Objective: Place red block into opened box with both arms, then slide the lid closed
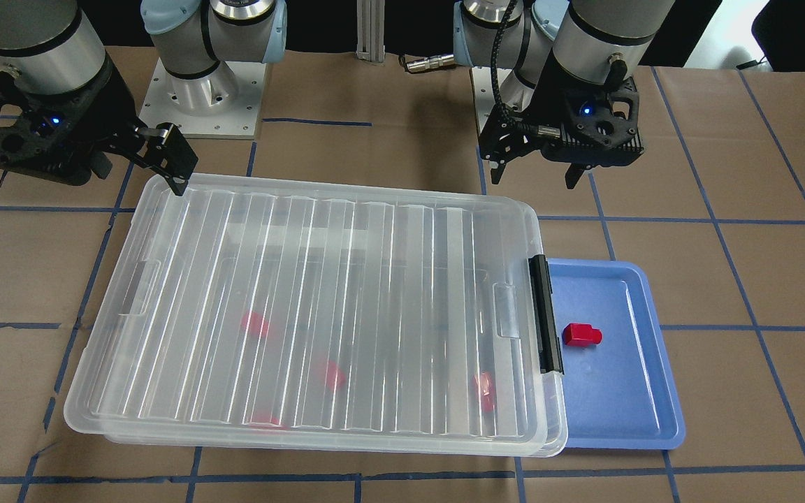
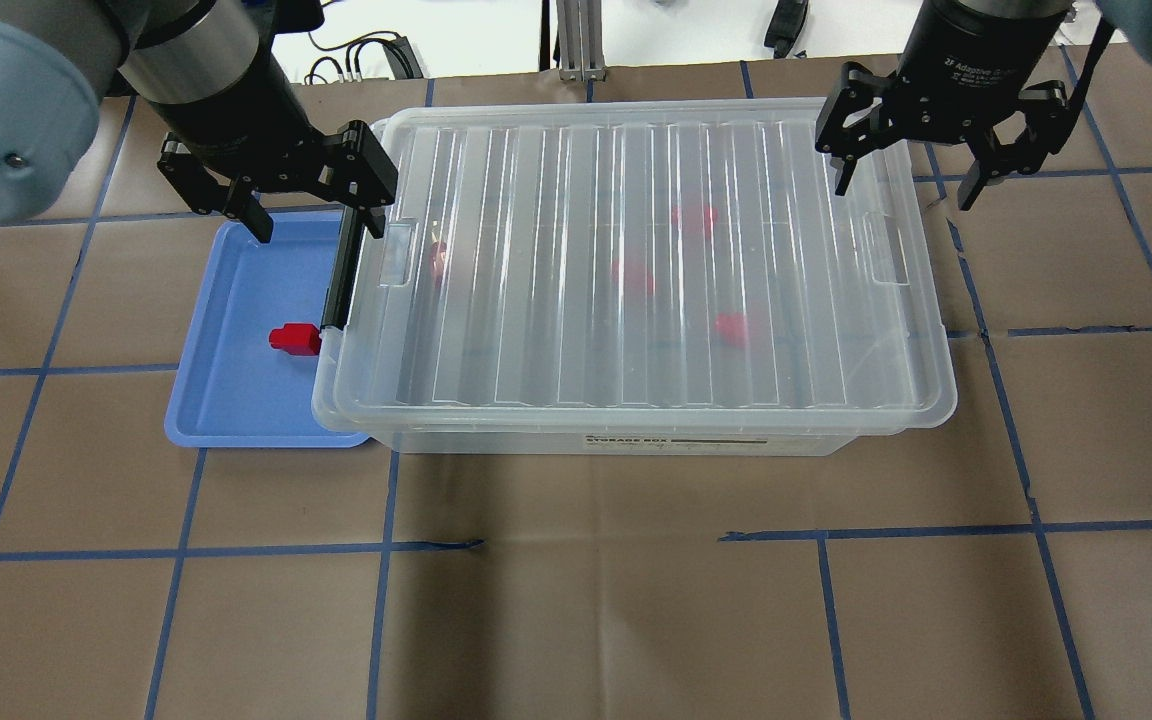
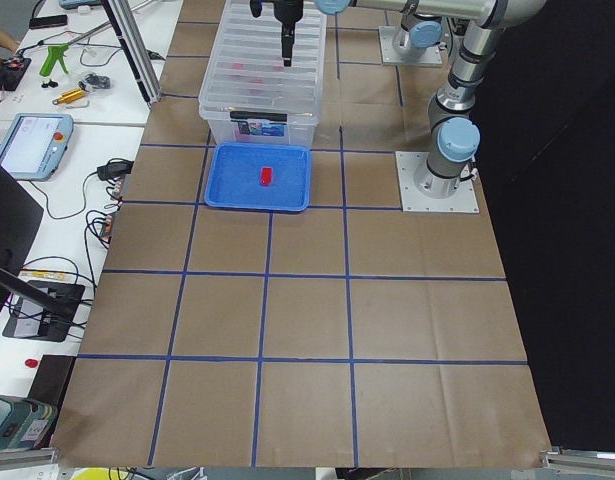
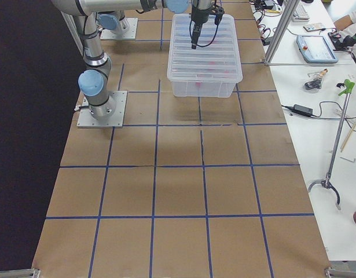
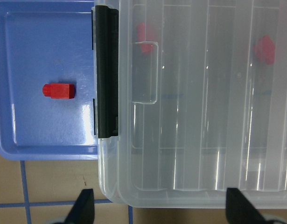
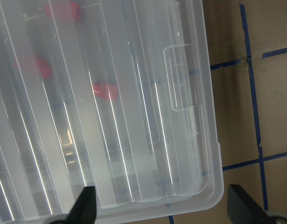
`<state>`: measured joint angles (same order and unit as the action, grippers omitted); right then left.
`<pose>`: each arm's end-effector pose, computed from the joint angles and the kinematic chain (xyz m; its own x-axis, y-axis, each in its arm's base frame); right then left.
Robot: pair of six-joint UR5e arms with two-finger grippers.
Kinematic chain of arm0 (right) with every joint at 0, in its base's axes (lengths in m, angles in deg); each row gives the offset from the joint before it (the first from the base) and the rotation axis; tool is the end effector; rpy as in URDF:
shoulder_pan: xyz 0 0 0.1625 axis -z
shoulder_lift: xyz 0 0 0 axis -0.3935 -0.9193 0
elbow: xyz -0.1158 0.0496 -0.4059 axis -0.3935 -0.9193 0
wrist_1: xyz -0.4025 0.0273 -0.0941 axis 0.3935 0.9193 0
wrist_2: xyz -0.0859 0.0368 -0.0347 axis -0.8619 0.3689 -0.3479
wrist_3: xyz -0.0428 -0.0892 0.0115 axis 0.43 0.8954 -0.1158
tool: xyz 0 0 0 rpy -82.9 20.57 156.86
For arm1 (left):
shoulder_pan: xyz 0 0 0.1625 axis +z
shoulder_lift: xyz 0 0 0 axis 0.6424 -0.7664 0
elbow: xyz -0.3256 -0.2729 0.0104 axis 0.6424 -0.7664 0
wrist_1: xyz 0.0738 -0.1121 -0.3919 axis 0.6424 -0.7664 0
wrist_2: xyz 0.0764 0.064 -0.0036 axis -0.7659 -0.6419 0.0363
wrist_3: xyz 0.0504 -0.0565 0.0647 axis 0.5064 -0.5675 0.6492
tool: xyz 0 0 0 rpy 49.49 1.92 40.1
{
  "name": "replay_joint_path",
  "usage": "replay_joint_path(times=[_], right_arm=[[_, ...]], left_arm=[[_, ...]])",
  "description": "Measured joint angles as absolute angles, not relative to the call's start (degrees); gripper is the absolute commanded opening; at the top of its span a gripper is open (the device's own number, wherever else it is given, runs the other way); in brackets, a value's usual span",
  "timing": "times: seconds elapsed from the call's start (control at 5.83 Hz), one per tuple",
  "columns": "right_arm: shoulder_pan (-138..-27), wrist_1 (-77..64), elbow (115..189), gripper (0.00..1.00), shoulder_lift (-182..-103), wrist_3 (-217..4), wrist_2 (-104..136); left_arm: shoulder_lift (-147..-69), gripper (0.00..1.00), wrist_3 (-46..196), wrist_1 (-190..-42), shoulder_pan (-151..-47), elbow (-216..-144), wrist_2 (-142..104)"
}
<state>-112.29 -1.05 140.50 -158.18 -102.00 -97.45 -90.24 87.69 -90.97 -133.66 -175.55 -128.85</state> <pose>0.1246 -0.5202 0.5062 -0.9740 0.2257 0.0197 0.2265 0.9720 0.0623 -0.1686 -0.4960 0.5032 -0.9992 0.0284 0.0297 0.0278 0.9994 -0.0192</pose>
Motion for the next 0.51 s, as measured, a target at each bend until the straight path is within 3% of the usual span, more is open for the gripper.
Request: replay_joint_path(times=[0.51], right_arm=[[-111.9,-0.9,140.7,1.0,-157.8,-101.5,-97.6]], left_arm=[[-90.3,0.98,87.7,-91.0,-133.7,-175.5,-128.9]])
